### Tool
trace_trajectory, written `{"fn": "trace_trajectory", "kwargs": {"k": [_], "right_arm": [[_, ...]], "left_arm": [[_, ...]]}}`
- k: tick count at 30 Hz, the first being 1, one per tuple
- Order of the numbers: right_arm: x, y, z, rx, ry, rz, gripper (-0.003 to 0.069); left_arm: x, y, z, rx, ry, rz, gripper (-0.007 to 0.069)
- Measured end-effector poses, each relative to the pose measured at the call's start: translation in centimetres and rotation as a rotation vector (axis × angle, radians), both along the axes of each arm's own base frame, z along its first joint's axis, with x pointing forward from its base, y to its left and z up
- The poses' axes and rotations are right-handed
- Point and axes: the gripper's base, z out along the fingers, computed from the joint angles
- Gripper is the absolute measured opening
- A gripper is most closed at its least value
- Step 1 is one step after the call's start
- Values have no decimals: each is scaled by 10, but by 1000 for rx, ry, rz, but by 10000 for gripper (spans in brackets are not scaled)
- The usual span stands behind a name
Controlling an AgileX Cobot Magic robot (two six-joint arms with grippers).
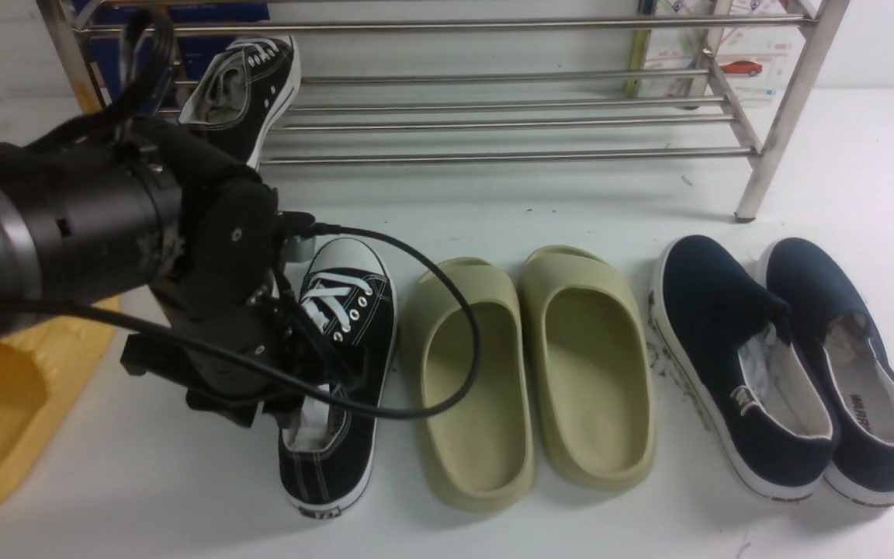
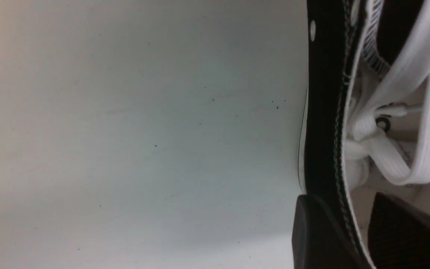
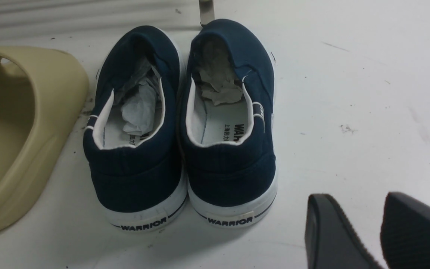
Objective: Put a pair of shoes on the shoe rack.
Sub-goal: Use the left arm to grab the shoe closest to it
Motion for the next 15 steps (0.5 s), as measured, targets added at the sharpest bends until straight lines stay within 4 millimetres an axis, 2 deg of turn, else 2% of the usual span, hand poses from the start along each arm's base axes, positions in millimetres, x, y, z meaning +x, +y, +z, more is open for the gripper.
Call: {"fn": "trace_trajectory", "kwargs": {"k": [10, 13, 15], "right_arm": [[0, 0, 0, 0, 0, 0, 246], [0, 0, 0, 0, 0, 0, 246], [0, 0, 0, 0, 0, 0, 246]], "left_arm": [[15, -12, -37, -14, 56, 13, 272], [17, -12, -43, -4, 65, 10, 241], [17, -12, -43, 0, 63, 7, 192]]}}
